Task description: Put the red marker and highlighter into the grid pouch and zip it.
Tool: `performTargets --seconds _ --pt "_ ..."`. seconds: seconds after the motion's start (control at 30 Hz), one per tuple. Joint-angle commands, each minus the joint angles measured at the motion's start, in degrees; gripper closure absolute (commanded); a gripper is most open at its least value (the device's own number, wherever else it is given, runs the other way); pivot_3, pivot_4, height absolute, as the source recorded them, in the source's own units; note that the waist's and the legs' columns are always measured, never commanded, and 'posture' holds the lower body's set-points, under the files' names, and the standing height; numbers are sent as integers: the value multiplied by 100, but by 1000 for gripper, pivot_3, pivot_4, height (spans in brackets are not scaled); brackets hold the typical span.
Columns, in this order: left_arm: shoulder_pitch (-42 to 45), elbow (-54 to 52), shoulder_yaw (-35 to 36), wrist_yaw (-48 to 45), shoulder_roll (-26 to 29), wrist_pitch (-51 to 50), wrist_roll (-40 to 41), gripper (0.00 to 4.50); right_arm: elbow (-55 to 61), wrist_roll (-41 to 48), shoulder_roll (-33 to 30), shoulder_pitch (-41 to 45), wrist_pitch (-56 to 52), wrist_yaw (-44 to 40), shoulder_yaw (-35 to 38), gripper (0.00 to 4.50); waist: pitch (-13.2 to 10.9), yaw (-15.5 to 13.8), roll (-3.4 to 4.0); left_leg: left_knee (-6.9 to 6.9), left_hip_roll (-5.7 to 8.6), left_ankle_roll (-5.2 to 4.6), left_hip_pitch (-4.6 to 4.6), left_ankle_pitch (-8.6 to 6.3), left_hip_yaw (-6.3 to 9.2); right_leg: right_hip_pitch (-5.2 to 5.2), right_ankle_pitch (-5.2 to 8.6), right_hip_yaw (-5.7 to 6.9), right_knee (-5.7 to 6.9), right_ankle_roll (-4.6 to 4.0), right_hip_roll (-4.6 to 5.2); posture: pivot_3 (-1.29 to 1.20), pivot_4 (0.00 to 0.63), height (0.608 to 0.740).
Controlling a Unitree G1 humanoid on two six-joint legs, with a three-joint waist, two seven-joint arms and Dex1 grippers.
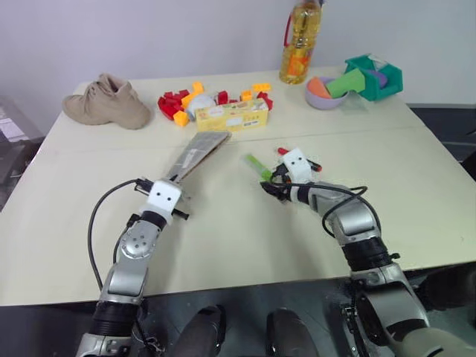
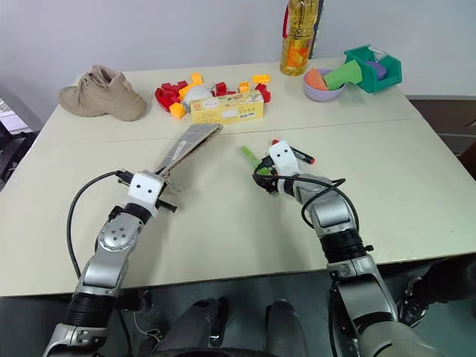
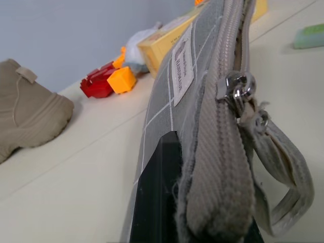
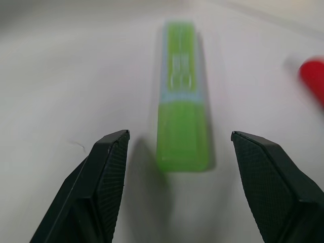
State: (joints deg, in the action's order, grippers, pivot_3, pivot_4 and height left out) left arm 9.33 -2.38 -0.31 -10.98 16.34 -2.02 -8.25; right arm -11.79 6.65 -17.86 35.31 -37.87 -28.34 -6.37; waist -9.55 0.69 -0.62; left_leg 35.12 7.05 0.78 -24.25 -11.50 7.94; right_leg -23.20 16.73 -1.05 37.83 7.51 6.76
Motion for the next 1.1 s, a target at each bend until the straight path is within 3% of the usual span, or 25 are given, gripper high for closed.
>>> performTargets --seconds 0.03,0.17,0.2,0.43,0.6,1.1 --pt "91 -94 -37 57 -59 -9 -9 4500 5 50 84 166 143 -37 39 1697 0 3 0 1 0 0 0 0 0 1 0 0 0 0 0 0 150 740" --pt "104 -104 -11 65 -120 -60 49 4500 82 26 108 175 271 57 85 3532 0 6 0 0 0 0 0 0 0 -1 0 0 2 0 0 0 150 740" --pt "103 -112 -7 64 -125 -68 60 4500 131 19 88 176 301 72 99 3651 0 5 0 0 0 0 0 0 0 -1 0 0 1 0 0 0 150 740" --pt "143 -124 73 11 -100 -103 169 4500 1109 -280 -845 85 459 -451 -124 3646 0 -6 0 2 2 0 -7 0 0 -7 0 1 2 0 1 0 150 740" --pt "228 -70 58 -46 -115 -61 271 4500 1994 486 -1319 -70 171 -1291 218 3646 -1 4 0 1 0 -1 -7 -1 0 -6 0 2 1 0 0 0 150 740" --pt "248 -151 -179 -340 -236 42 402 4500 2445 757 -1256 -51 -290 -1423 -8 3646 -1 -11 -1 4 0 -1 -9 0 0 -5 0 2 1 0 2 0 150 740"
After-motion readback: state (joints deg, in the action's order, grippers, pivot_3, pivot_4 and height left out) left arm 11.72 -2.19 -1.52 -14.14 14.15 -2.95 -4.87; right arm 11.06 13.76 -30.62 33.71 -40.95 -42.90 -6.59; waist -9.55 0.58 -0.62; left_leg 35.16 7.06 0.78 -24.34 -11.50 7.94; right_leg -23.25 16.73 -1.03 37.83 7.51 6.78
